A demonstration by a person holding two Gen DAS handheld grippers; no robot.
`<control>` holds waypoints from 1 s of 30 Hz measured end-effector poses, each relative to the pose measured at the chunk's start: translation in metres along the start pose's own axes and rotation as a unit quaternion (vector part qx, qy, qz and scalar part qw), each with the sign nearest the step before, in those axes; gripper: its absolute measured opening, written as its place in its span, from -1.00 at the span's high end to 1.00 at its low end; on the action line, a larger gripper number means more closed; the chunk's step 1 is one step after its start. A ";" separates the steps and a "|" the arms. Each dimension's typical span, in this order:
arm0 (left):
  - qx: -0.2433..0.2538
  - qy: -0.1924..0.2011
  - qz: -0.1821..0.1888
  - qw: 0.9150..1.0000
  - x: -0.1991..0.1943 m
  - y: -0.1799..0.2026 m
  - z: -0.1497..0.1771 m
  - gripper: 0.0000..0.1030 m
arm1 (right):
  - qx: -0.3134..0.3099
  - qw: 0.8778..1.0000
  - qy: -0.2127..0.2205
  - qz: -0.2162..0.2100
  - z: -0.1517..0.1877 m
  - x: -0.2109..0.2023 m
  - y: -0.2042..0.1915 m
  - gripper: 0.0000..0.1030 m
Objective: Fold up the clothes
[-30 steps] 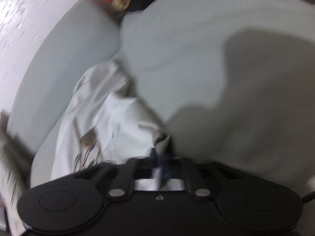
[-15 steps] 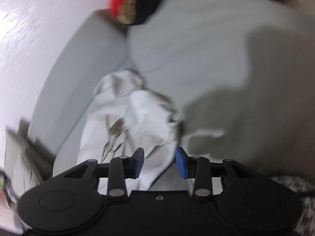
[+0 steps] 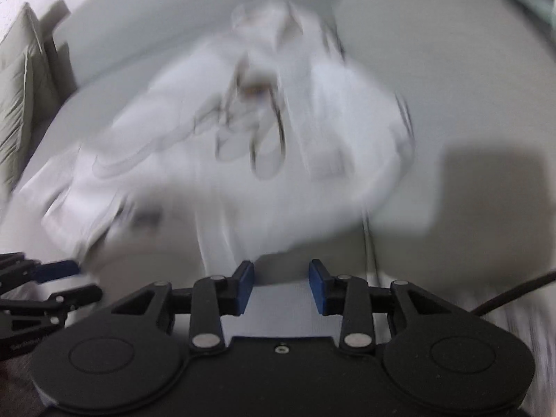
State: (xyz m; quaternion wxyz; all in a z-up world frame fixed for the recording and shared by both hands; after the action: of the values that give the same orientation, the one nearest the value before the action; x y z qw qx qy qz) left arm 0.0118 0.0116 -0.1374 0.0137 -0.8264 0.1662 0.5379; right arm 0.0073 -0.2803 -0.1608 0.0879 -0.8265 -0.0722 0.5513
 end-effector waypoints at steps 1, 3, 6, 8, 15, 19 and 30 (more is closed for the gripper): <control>-0.012 0.005 0.008 1.000 -0.010 -0.005 0.008 0.15 | 0.006 1.000 0.002 -0.004 0.007 -0.009 0.007 0.41; -0.036 0.033 -0.011 0.999 -0.025 -0.019 0.014 0.15 | 0.019 0.999 0.036 -0.026 0.014 -0.031 0.013 0.46; -0.090 0.092 -0.037 0.991 -0.036 -0.041 0.000 0.15 | 0.059 0.992 0.099 -0.061 0.001 -0.046 0.015 0.45; -0.126 0.128 -0.048 0.983 -0.032 -0.051 -0.017 0.14 | 0.061 0.988 0.126 -0.069 -0.014 -0.041 0.007 0.45; -0.163 0.079 -0.097 0.979 0.024 -0.069 -0.032 0.13 | 0.047 0.992 0.099 -0.057 -0.037 0.023 -0.028 0.43; -0.158 0.050 -0.048 0.985 -0.004 -0.063 -0.004 0.08 | 0.049 0.994 0.061 -0.073 -0.013 0.012 -0.024 0.41; -0.439 0.142 0.052 0.886 -0.014 -0.152 0.001 -0.18 | 0.289 0.932 0.098 -0.195 -0.008 -0.002 0.049 -0.16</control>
State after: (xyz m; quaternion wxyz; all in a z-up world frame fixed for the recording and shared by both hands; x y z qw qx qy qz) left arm 0.0494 0.1587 -0.1487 -0.4016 -0.8059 -0.0439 0.4327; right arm 0.0156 -0.3291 -0.1672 0.4354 -0.7852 -0.0604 0.4362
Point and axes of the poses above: each gripper's, at about its wrist camera, not at the fingertips, and x roughly the way its jaws point, y to its right, z to its underside, the point moved 6 cm from there along x, roughly the way its jaws point, and after that the axes turned 7 degrees about -x, right-handed, at the moved point
